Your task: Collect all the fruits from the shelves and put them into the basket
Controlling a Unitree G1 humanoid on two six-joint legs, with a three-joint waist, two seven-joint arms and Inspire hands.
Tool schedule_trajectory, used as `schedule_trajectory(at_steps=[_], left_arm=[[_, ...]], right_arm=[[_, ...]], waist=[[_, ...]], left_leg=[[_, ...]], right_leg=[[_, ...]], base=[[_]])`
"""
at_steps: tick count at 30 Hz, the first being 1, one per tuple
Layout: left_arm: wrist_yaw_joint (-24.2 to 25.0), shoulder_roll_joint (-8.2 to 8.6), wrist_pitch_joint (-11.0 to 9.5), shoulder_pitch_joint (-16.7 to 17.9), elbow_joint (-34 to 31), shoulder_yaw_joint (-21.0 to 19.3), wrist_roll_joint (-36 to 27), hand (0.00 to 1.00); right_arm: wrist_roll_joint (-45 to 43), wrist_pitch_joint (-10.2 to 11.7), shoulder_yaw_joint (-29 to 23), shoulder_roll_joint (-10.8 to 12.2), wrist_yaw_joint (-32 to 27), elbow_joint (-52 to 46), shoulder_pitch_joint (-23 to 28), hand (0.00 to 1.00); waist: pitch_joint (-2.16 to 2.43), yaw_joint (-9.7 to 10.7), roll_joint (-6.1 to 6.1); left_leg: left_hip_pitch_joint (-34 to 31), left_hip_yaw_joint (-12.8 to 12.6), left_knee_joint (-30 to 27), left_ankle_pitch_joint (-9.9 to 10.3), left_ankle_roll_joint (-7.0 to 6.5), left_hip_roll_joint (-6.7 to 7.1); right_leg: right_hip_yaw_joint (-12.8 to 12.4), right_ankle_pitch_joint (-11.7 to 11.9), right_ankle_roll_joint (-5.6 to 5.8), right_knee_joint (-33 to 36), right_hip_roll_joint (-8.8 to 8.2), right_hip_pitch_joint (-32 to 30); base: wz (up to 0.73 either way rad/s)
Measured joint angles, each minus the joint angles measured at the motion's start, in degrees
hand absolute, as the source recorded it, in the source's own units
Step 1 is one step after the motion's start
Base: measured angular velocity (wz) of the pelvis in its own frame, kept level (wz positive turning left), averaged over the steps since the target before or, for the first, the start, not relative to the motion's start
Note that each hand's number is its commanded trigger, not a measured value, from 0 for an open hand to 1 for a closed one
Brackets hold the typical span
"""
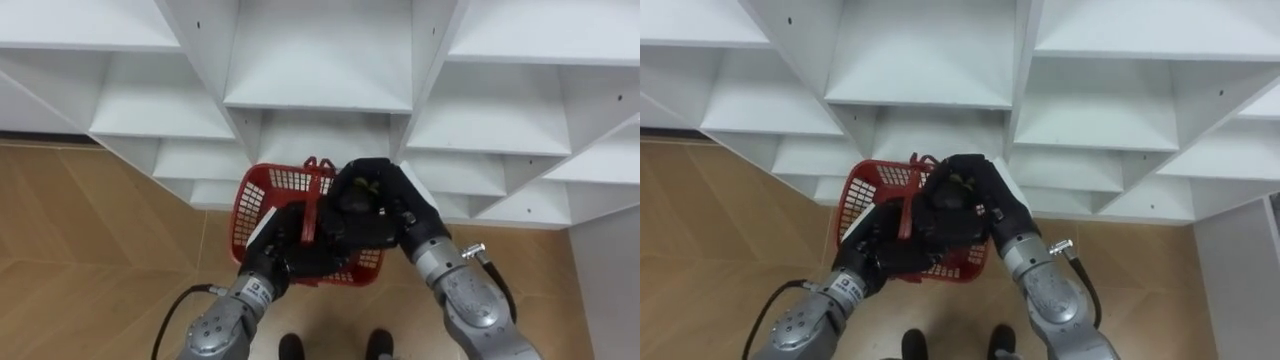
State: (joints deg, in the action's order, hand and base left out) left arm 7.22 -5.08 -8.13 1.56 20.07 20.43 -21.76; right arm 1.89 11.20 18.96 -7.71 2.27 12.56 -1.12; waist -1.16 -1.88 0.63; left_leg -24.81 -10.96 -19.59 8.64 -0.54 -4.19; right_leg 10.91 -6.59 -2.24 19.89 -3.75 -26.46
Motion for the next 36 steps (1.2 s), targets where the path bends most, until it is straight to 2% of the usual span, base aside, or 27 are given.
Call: schedule_trajectory(at_steps=[4,7,12,17,22,25,28,36], left_arm=[[0.41,0.18,0.0,-0.04,-0.08,0.03,-1.73,1.0],[1.0,0.08,-0.01,0.0,-0.94,0.0,-3.5,1.0],[1.04,0.09,-0.18,0.0,-1.63,-0.01,-3.94,1.0],[1.46,-0.02,-0.18,-0.05,-1.77,-0.06,-4.01,1.0],[1.97,-0.18,-0.22,0.0,-3.07,-0.24,-6.65,1.0],[2.31,-0.12,-1.1,0.0,-3.35,-0.92,-6.95,1.0],[2.34,-0.12,-1.1,0.01,-3.35,-1.2,-6.89,1.0],[2.4,-0.32,-1.11,0.81,-5.06,-1.35,-6.92,1.0]], right_arm=[[0.37,0.45,-0.13,-0.06,-0.47,-0.11,-0.03,1.0],[0.98,2.03,-0.23,-0.09,-0.49,-0.11,-0.11,1.0],[2.86,2.5,-0.3,-0.09,-0.44,-0.08,-0.2,1.0],[6.26,2.51,-0.53,-0.58,-0.69,0.08,0.02,1.0],[9.98,2.5,-1.97,-0.87,-2.08,0.18,0.06,1.0],[11.66,2.5,-2.97,-0.83,-2.89,0.21,0.07,1.0],[14.05,2.5,-3.65,-0.76,-3.07,0.21,0.11,1.0],[15.92,2.5,-4.62,-0.7,-4.16,0.22,0.07,1.0]], waist=[[0.01,0.48,-0.03],[0.03,0.62,-0.12],[0.04,1.51,-0.42],[0.02,1.97,-0.74],[0.01,1.78,-0.93],[0.02,1.77,-0.94],[0.02,1.82,-0.94],[0.05,1.7,-0.89]], left_leg=[[0.15,-0.2,0.0,0.0,0.0,0.0],[0.4,-0.92,0.01,0.0,0.0,-0.08],[0.6,-1.49,0.0,0.0,0.0,-0.1],[0.54,-1.56,-0.02,0.0,-0.01,-0.16],[0.55,-1.73,-0.04,0.0,-0.01,-0.2],[0.55,-1.65,-0.04,0.0,-0.01,-0.21],[0.52,-1.62,0.05,0.0,-0.01,-0.18],[0.38,-1.59,0.32,0.0,0.0,-0.19]], right_leg=[[-0.25,0.0,0.0,0.23,0.01,-0.04],[-1.15,0.01,0.02,0.4,0.26,-0.1],[-1.8,0.02,0.03,0.76,0.32,-0.37],[-2.25,0.14,0.05,0.8,0.44,-0.64],[-2.2,0.21,0.04,0.72,0.45,-0.64],[-2.05,0.27,0.0,0.63,0.44,-0.61],[-1.9,0.29,-0.02,0.58,0.42,-0.61],[-1.7,0.63,-0.05,-0.38,0.61,-0.45]], base=[[-0.01],[-0.07],[-0.06],[-0.04],[0.0],[0.0],[0.0],[0.0]])
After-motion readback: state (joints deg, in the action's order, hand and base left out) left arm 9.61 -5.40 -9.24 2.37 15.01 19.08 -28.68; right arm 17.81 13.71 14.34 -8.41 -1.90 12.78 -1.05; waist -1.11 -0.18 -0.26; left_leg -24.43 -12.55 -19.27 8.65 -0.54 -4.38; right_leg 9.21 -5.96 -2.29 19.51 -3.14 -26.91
